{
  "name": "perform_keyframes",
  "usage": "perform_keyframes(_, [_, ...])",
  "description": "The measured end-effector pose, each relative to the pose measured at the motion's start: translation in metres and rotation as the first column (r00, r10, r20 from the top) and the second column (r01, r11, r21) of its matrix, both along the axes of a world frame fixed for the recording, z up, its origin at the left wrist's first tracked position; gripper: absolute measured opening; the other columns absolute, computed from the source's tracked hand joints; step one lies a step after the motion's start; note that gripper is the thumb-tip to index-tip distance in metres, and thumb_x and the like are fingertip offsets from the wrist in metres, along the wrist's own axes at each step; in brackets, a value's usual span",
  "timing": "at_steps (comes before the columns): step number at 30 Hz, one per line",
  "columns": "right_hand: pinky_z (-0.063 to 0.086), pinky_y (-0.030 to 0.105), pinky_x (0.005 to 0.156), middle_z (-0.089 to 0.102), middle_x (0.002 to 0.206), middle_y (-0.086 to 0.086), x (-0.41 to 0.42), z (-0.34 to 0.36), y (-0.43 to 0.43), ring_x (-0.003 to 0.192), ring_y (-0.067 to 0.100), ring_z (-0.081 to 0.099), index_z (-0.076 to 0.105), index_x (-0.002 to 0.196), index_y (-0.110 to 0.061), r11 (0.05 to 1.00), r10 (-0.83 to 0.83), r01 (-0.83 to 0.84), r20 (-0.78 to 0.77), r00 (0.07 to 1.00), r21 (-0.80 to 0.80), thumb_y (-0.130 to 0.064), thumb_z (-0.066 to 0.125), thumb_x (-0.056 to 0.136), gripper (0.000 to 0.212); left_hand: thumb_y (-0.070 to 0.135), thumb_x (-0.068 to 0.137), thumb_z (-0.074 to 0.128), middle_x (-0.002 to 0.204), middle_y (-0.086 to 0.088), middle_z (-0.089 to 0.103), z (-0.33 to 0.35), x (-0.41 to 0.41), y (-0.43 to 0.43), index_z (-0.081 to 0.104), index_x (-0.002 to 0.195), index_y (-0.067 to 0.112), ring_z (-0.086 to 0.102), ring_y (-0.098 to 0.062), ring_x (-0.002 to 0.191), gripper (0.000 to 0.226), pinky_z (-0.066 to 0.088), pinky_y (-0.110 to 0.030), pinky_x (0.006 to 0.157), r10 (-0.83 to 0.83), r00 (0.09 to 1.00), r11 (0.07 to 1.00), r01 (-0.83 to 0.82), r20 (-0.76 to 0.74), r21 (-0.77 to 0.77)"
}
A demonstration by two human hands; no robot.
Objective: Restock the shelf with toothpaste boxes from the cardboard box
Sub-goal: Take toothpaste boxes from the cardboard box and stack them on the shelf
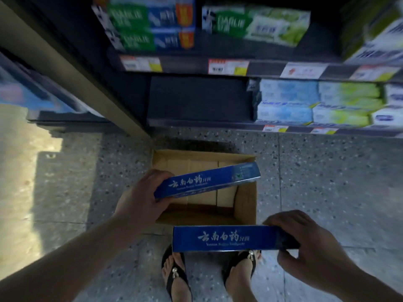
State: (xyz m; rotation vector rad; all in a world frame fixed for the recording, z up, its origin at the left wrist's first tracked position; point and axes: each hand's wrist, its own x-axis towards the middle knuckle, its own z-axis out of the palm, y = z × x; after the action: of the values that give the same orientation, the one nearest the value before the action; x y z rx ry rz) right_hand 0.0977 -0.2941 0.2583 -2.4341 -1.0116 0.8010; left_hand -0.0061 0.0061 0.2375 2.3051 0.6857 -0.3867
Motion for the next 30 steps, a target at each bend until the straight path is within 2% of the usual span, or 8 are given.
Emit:
perform_keyframes(3, [0.045, 0.008, 0.067, 0.054, 0.094, -0.033, -0.007, 0.089, -0.012, 0.092, -0.008, 0.049, 0.047, 0.102, -0.047, 0.996, -0.053, 0.051, 0.037, 0.998, 0.068, -0.034, 0.049, 0.052, 0.052, 0.044, 0.066, 0.060, 0.087, 0.026, 0.047, 0.097, -0.002, -0.006, 0.056, 0.107, 0.033, 0.056, -0.007, 0.080, 0.042, 0.049, -0.033, 0.069, -0.015, 0.996, 0.999, 0.019, 0.083, -0.050])
perform_keyframes(6, [0.043, 0.013, 0.071, 0.053, 0.095, -0.037, -0.020, 0.184, -0.030, 0.093, -0.007, 0.049, 0.043, 0.102, -0.049, 0.987, -0.139, 0.135, 0.047, 0.989, 0.089, -0.033, 0.047, 0.052, 0.052, 0.056, 0.056, 0.052, 0.087, 0.023, 0.053, 0.197, 0.001, -0.025, 0.050, 0.094, 0.048, 0.056, -0.002, 0.082, 0.039, 0.045, -0.019, 0.073, 0.002, 0.984, 0.993, 0.019, 0.177, -0.117])
perform_keyframes(8, [0.043, 0.016, 0.074, 0.057, 0.092, -0.032, -0.032, 0.240, -0.046, 0.090, -0.002, 0.052, 0.043, 0.100, -0.048, 0.979, -0.177, 0.169, 0.064, 0.982, 0.115, -0.032, 0.045, 0.054, 0.050, 0.057, 0.051, 0.053, 0.090, 0.019, 0.058, 0.254, 0.004, -0.041, 0.056, 0.097, 0.042, 0.059, -0.004, 0.085, 0.048, 0.044, -0.015, 0.077, -0.002, 0.973, 0.990, 0.035, 0.229, -0.139])
perform_keyframes(12, [0.041, 0.017, 0.077, 0.062, 0.091, -0.016, -0.053, 0.329, -0.092, 0.091, 0.000, 0.050, 0.046, 0.101, -0.045, 0.946, -0.302, 0.284, 0.109, 0.947, 0.156, -0.032, 0.041, 0.053, 0.049, 0.059, 0.050, 0.054, 0.103, 0.003, 0.064, 0.347, 0.015, -0.077, 0.060, 0.105, 0.035, 0.061, -0.021, 0.098, 0.059, 0.048, -0.039, 0.088, -0.127, 0.941, 0.984, 0.160, 0.315, -0.080])
perform_keyframes(14, [0.039, 0.011, 0.079, 0.053, 0.108, -0.024, -0.064, 0.364, -0.121, 0.097, -0.002, 0.049, 0.042, 0.099, -0.050, 0.918, -0.379, 0.358, 0.121, 0.917, 0.169, -0.034, 0.040, 0.053, 0.049, 0.060, 0.050, 0.051, 0.102, 0.002, 0.061, 0.388, 0.022, -0.104, 0.061, 0.106, 0.029, 0.059, -0.023, 0.099, 0.065, 0.047, -0.041, 0.089, -0.220, 0.906, 0.970, 0.243, 0.361, -0.017])
perform_keyframes(18, [0.038, 0.008, 0.082, 0.057, 0.093, -0.029, -0.082, 0.407, -0.180, 0.100, -0.005, 0.047, 0.044, 0.098, -0.050, 0.859, -0.506, 0.486, 0.124, 0.854, 0.161, -0.038, 0.040, 0.050, 0.049, 0.057, 0.051, 0.054, 0.101, 0.009, 0.053, 0.441, 0.033, -0.161, 0.061, 0.110, 0.022, 0.055, -0.021, 0.104, 0.070, 0.044, -0.040, 0.090, -0.346, 0.852, 0.934, 0.351, 0.392, 0.062])
perform_keyframes(22, [0.043, 0.020, 0.084, 0.063, 0.095, -0.018, -0.104, 0.435, -0.259, 0.097, 0.001, 0.051, 0.058, 0.094, -0.039, 0.810, -0.585, 0.562, 0.160, 0.795, 0.168, -0.037, 0.037, 0.049, 0.049, 0.041, 0.061, 0.063, 0.098, 0.021, 0.052, 0.470, 0.040, -0.243, 0.059, 0.111, 0.027, 0.051, -0.014, 0.099, 0.052, 0.040, -0.033, 0.085, -0.407, 0.822, 0.902, 0.430, 0.399, 0.035])
perform_keyframes(30, [0.040, 0.011, 0.079, 0.046, 0.105, -0.037, -0.143, 0.489, -0.462, 0.098, -0.006, 0.047, 0.043, 0.088, -0.064, 0.735, -0.678, 0.653, 0.193, 0.710, 0.182, -0.036, 0.039, 0.048, 0.048, 0.018, 0.073, 0.073, 0.102, 0.009, 0.053, 0.501, 0.054, -0.451, 0.051, 0.101, 0.033, 0.051, -0.015, 0.094, 0.038, 0.034, -0.029, 0.078, -0.433, 0.781, 0.867, 0.497, 0.450, -0.029])
